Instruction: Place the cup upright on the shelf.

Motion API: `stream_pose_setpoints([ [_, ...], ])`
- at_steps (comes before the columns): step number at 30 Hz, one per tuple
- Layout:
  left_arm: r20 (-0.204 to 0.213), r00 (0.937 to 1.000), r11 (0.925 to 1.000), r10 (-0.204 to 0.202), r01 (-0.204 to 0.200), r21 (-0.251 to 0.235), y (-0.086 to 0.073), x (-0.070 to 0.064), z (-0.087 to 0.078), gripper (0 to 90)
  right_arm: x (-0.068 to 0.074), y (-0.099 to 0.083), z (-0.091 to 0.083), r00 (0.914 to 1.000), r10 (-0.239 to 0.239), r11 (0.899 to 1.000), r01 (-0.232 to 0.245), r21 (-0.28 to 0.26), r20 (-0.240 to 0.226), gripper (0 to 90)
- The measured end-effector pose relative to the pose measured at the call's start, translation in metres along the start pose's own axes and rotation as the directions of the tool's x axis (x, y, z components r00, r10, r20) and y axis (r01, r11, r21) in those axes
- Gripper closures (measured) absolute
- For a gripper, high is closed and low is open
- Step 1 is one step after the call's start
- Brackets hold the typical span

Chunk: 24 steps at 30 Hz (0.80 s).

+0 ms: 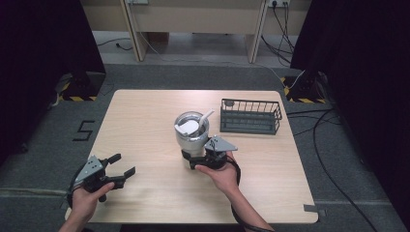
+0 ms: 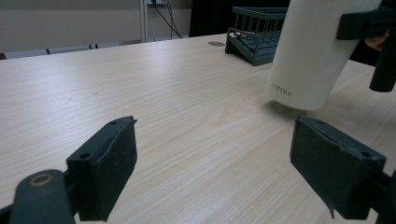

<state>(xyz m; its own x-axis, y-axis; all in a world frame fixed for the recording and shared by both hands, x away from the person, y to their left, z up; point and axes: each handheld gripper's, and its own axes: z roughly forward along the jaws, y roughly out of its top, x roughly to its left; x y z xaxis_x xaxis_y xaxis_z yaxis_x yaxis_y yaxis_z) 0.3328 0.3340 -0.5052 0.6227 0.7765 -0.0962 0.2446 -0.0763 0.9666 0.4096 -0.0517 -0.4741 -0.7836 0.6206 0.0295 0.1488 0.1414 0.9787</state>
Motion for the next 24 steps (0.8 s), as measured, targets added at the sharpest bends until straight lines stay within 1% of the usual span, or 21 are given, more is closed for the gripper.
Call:
stream_pose_setpoints([
  [2, 0.0, 1.0, 1.0, 0.0, 0.0, -0.001, 0.0, 0.0, 0.0, 14.4, -0.004, 0.002, -0.002, 0.9999, 0.001, 1.0, -0.001, -0.003, 0.012, 11.2],
  [3, 0.0, 1.0, 1.0, -0.001, 0.001, 0.0, 0.0, 0.0, 0.0, 14.5, -0.008, 0.004, -0.004, 0.9995, -0.009, 1.0, 0.01, -0.01, 0.029, 11.2],
  [4, 0.0, 1.0, 1.0, -0.001, 0.001, -0.001, 0.0, 0.0, 0.0, 14.5, -0.008, 0.004, -0.004, 0.9995, -0.009, 1.0, 0.01, -0.01, 0.029, 11.2],
  [5, 0.0, 1.0, 1.0, -0.001, 0.001, -0.001, 0.0, 0.0, 0.0, 14.4, -0.011, 0.006, -0.007, 0.9991, 0.008, 1.0, -0.008, -0.01, 0.041, 11.2],
  [6, 0.0, 1.0, 1.0, -0.002, 0.002, 0.0, 0.0, 0.0, 0.0, 14.4, -0.011, 0.006, -0.007, 0.9991, 0.008, 1.0, -0.008, -0.01, 0.041, 11.2],
  [7, -0.001, 1.0, 1.0, -0.002, 0.002, -0.001, 0.0, 0.0, 0.0, 14.4, -0.014, 0.007, -0.009, 0.9986, 0.013, 1.0, -0.012, -0.013, 0.051, 11.2],
  [8, -0.001, 1.0, 1.0, -0.002, 0.002, -0.001, 0.0, 0.0, 0.0, 14.4, -0.014, 0.007, -0.009, 0.9986, 0.013, 1.0, -0.012, -0.013, 0.051, 11.2],
  [9, -0.001, 1.0, 1.0, -0.003, 0.003, -0.001, 0.0, 0.0, 0.0, 14.5, -0.018, 0.008, -0.012, 0.9978, 0.015, 1.0, -0.014, -0.014, 0.064, 11.2],
  [11, -0.001, 1.0, 1.0, -0.003, 0.003, -0.001, 0.0, 0.0, 0.0, 14.5, -0.018, 0.009, -0.013, 0.9975, 0.017, 1.0, -0.016, -0.013, 0.068, 11.3],
  [14, -0.001, 1.0, 1.0, -0.003, 0.003, -0.001, 0.0, 0.0, 0.0, 14.4, -0.024, 0.01, -0.017, 0.9959, 0.012, 1.0, -0.012, -0.01, 0.089, 11.3],
  [18, -0.001, 1.0, 1.0, -0.005, 0.005, 0.0, 0.0, 0.0, 0.0, 14.4, -0.029, 0.012, -0.02, 0.9945, 0.019, 1.0, -0.018, -0.011, 0.103, 11.3],
  [21, -0.003, 1.0, 1.0, -0.009, 0.009, 0.001, 0.0, 0.0, 0.0, 14.4, -0.034, 0.015, -0.025, 0.9914, 0.026, 1.0, -0.024, -0.015, 0.129, 11.3],
  [23, -0.002, 0.9999, 0.9999, -0.01, 0.01, 0.0, 0.0, 0.0, 0.0, 14.4, -0.036, 0.016, -0.026, 0.9906, 0.025, 1.0, -0.023, -0.017, 0.134, 11.4],
  [24, 0.0, 0.9999, 0.9999, -0.011, 0.011, -0.001, 0.0, 0.0, 0.0, 14.5, -0.039, 0.018, -0.029, 0.9884, 0.03, 0.999, -0.028, -0.018, 0.149, 11.4],
])
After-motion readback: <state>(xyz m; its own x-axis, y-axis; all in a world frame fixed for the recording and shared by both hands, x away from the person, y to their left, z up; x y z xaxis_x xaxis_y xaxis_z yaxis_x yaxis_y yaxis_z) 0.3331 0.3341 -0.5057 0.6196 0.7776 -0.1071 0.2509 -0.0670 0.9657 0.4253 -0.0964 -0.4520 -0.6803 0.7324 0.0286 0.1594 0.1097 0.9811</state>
